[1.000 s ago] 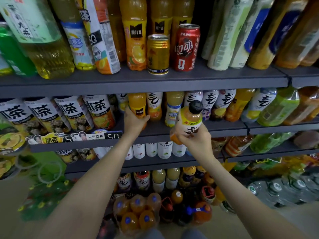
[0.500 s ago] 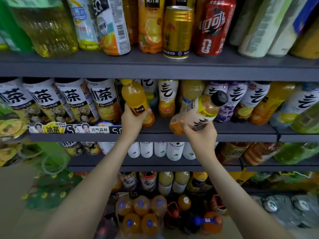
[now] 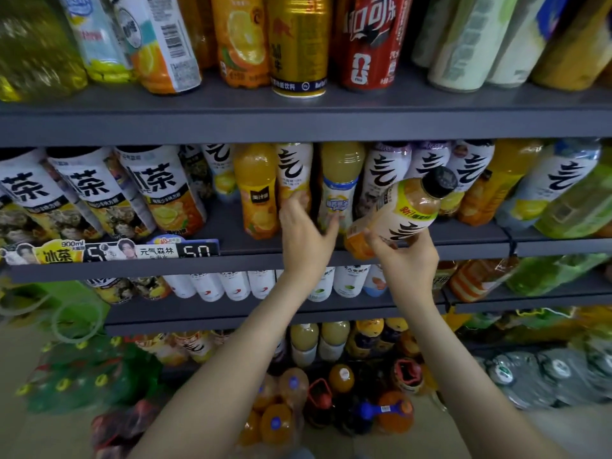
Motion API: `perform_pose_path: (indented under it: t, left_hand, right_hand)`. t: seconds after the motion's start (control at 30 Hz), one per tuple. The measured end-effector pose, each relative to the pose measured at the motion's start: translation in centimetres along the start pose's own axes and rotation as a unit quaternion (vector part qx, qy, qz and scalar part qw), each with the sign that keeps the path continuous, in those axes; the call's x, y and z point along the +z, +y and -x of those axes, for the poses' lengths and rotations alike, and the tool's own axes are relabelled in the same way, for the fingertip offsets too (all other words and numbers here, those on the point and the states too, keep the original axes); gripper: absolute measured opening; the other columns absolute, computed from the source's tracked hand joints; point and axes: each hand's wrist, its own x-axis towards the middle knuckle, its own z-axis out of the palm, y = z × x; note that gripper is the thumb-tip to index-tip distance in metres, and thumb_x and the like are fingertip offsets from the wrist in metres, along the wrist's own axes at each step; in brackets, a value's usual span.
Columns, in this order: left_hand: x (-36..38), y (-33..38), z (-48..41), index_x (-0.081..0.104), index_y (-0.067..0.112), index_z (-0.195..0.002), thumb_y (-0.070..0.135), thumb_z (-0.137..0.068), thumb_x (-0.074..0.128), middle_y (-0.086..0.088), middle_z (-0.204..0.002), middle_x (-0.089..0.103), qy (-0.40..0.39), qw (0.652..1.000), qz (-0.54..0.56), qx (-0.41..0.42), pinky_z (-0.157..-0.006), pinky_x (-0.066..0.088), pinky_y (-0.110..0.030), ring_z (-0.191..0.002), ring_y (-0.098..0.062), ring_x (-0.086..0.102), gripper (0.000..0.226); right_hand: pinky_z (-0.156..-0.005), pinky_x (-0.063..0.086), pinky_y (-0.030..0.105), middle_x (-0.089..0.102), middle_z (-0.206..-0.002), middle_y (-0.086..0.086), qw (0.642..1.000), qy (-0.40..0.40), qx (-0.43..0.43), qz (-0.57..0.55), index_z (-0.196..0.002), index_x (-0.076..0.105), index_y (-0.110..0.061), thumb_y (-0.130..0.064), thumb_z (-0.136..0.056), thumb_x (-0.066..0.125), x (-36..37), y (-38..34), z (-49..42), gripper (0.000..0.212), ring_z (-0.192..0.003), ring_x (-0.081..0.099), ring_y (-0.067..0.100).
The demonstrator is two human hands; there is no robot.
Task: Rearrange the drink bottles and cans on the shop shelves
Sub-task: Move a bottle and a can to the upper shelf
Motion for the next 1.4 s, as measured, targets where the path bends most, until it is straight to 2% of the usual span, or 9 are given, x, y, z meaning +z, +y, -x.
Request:
perform_pose_path:
  t: [0.13, 0.3, 0.5, 0.7, 0.87, 1.0, 1.2, 1.3, 1.4]
  left_hand:
    - [4.3, 0.4, -2.2, 0.032, 0.002, -0.138, 0.033, -0.071, 0.08, -0.015, -0.136, 0.045, -0.076, 0.995, 0.032, -0.061, -0.103, 0.04, -0.037, -0.128, -0.027, 0.043, 0.088]
    - [5.6, 0.1, -2.7, 0.046, 0.004, -0.116, 0.024, -0.077, 0.076, -0.012, -0.113, 0.06, -0.035, 0.996, 0.024, -0.082, -0.074, 0.044, -0.026, -0.104, -0.028, 0.06, 0.053]
    - [-0.9, -0.5, 2.2, 0.062, 0.0, -0.103, 0.026, -0.077, 0.078, 0.003, -0.097, 0.06, 0.01, 0.998, 0.065, 0.007, -0.081, 0.036, 0.0, -0.093, -0.006, 0.057, 0.041]
    - [-7.6, 0.0, 3.0, 0.061, 0.031, -0.091, 0.028, -0.078, 0.073, 0.016, -0.094, 0.065, 0.04, 0.994, 0.104, 0.017, -0.09, 0.048, -0.022, -0.093, 0.002, 0.062, 0.017]
    - [-10.4, 0.0, 2.4, 0.058, 0.016, -0.099, 0.018, -0.075, 0.078, 0.0, -0.084, 0.066, 0.025, 0.99, 0.109, -0.085, -0.072, 0.05, -0.015, -0.08, -0.001, 0.063, 0.032]
    - [-12.3, -0.5, 2.1, 0.053, 0.022, -0.116, 0.017, -0.076, 0.078, 0.011, -0.103, 0.065, -0.054, 0.97, 0.152, -0.183, -0.078, 0.053, -0.018, -0.089, 0.007, 0.063, 0.048]
    - [-16.0, 0.5, 2.3, 0.056, 0.023, -0.117, 0.023, -0.074, 0.08, 0.008, -0.111, 0.067, -0.155, 0.945, 0.132, -0.254, -0.089, 0.054, -0.04, -0.099, -0.009, 0.065, 0.05]
    - [-18.3, 2.2, 2.4, 0.056, 0.027, -0.116, 0.027, -0.072, 0.082, 0.009, -0.111, 0.067, -0.199, 0.943, 0.086, -0.253, -0.088, 0.054, -0.037, -0.098, -0.008, 0.065, 0.051]
    - [-20.3, 4.4, 2.0, 0.057, 0.028, -0.11, 0.031, -0.069, 0.083, 0.011, -0.105, 0.068, -0.221, 0.946, 0.048, -0.23, -0.082, 0.055, -0.031, -0.093, -0.003, 0.064, 0.049]
  right_hand:
    - [-0.066, 0.039, -0.003, 0.06, -0.093, -0.021, 1.0, 0.013, 0.015, -0.016, -0.109, 0.059, -0.017, -0.019, -0.073, 0.081, -1.2, 1.2, -0.3, 0.042, -0.08, 0.053, -0.024]
    - [-0.066, 0.039, -0.003, 0.058, -0.094, -0.023, 0.999, 0.008, 0.016, -0.052, -0.106, 0.056, -0.022, -0.012, -0.075, 0.079, -1.5, 1.7, -0.3, 0.04, -0.082, 0.053, -0.025]
    - [-0.08, 0.054, 0.022, 0.068, -0.103, -0.005, 0.997, -0.024, 0.031, -0.068, -0.11, 0.06, -0.014, -0.018, -0.075, 0.079, -0.1, 1.4, 0.3, 0.041, -0.094, 0.063, -0.001]
    - [-0.075, 0.045, 0.022, 0.062, -0.104, 0.002, 0.998, -0.053, 0.024, -0.01, -0.108, 0.057, -0.011, -0.026, -0.073, 0.079, 4.1, 0.0, -1.6, 0.044, -0.091, 0.059, 0.009]
    - [-0.083, 0.046, 0.035, 0.061, -0.115, 0.016, 0.992, -0.079, 0.002, 0.101, -0.116, 0.054, -0.001, -0.028, -0.073, 0.078, 7.4, -1.1, -4.5, 0.056, -0.105, 0.058, 0.03]
    - [-0.086, 0.05, 0.041, 0.062, -0.115, 0.021, 0.985, -0.101, 0.009, 0.136, -0.117, 0.05, 0.002, -0.029, -0.076, 0.076, 9.1, -1.2, -5.6, 0.058, -0.106, 0.059, 0.035]
    - [-0.086, 0.041, 0.034, 0.056, -0.126, 0.022, 0.974, -0.139, 0.073, 0.165, -0.131, 0.042, 0.002, -0.02, -0.087, 0.063, 8.0, -3.0, -3.2, 0.054, -0.115, 0.053, 0.037]
    - [-0.088, 0.043, 0.034, 0.059, -0.121, 0.012, 0.978, -0.162, 0.083, 0.101, -0.126, 0.049, -0.005, -0.027, -0.087, 0.067, 6.3, -5.5, 1.5, 0.049, -0.11, 0.056, 0.026]
    - [-0.09, 0.049, 0.034, 0.065, -0.113, 0.0, 0.94, -0.315, 0.122, -0.04, -0.114, 0.06, -0.017, -0.046, -0.082, 0.065, 4.8, -10.3, 5.9, 0.042, -0.104, 0.061, 0.013]
